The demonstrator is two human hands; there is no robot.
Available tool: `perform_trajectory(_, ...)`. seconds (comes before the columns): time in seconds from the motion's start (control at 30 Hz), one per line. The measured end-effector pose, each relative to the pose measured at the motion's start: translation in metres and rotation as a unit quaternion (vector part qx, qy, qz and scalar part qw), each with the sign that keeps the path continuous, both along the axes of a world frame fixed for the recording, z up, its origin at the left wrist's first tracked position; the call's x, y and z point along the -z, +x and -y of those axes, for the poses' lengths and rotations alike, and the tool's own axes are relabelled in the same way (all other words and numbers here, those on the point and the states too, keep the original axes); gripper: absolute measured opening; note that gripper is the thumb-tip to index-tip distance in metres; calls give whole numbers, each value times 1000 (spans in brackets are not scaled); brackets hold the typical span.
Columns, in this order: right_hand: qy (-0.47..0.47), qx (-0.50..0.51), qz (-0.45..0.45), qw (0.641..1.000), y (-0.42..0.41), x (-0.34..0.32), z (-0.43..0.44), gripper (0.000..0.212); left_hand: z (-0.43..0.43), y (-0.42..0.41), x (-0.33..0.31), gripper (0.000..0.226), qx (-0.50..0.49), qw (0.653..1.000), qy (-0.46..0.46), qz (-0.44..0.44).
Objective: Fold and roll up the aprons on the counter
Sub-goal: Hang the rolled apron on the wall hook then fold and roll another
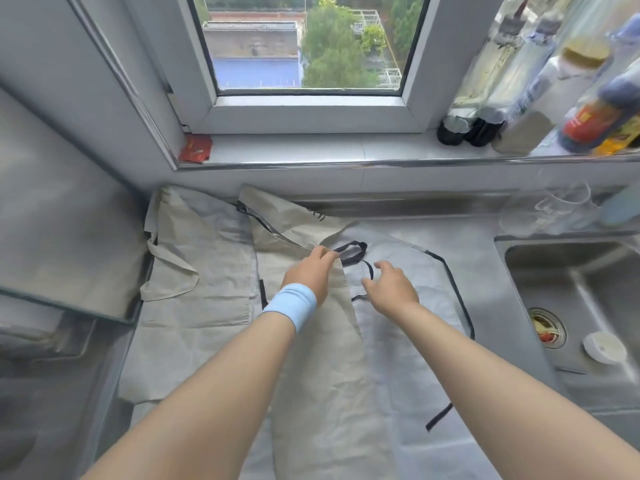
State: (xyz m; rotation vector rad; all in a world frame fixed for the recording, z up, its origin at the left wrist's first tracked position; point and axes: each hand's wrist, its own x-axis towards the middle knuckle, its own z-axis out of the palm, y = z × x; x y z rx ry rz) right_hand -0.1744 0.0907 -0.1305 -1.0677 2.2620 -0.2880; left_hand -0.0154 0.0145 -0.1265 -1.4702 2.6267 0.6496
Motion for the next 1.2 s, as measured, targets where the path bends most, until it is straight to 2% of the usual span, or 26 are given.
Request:
perform_trajectory(0.07,-2,-14,61,998,-5,8,11,28,10,-9,-3,72,23,999,27,16)
perform_trajectory(0.13,-12,-4,168,986,-5,13,18,17,17,-15,-5,78,36,997,54,43)
perform_trajectory(0.17,-16,17,231,973,-5,13,19,15,19,-17,-6,74,34,996,64,51)
perform_trajectory(0.23,-24,53,310,949,-7,12,20,14,23,-20,-9,51,28,995,75,64)
perform_trajectory(0.3,-50,70,289,953,-14,15,21,18,29,-19,-13,30,5,995,78,57)
perform_trajectory(0.4,-76,40,149,985,-15,13,19,19,35,-15,-23,21,-83,992,86,-38)
perform_trajectory(0.43,-74,29,159,984,-9,11,18,20,35,-15,-27,21,-99,990,82,-63)
perform_trajectory(0.47,-52,12,211,976,-2,9,18,20,33,-16,-30,22,-106,988,82,-75)
perform_trajectory(0.53,43,-42,341,938,19,2,16,16,29,-17,-32,27,-104,986,90,-90)
perform_trajectory(0.57,90,-82,363,924,27,0,17,16,27,-16,-29,28,-97,986,91,-97)
perform_trajectory(0.6,125,-133,337,924,29,0,21,17,25,-14,-24,28,-88,987,86,-102)
perform_trajectory(0.67,147,-222,217,939,24,2,34,20,24,-9,-16,34,-76,990,64,-99)
perform_trajectory(0.73,143,-252,89,953,14,-3,50,16,27,0,-10,41,-89,992,38,-86)
perform_trajectory(0.83,75,-203,-85,972,-2,-17,77,16,39,15,-6,45,-114,991,9,-75)
perform_trajectory(0.9,18,-125,-92,988,-3,-24,98,21,49,24,-5,45,-129,990,18,-64)
perform_trajectory(1.0,18,-18,20,999,10,-27,123,23,65,35,-6,43,-137,989,24,-41)
perform_trajectory(1.1,67,65,185,978,29,-21,136,34,79,43,-7,41,-133,990,27,-40)
perform_trajectory(1.2,73,95,229,966,44,-12,149,26,90,47,-4,41,-137,988,33,-69)
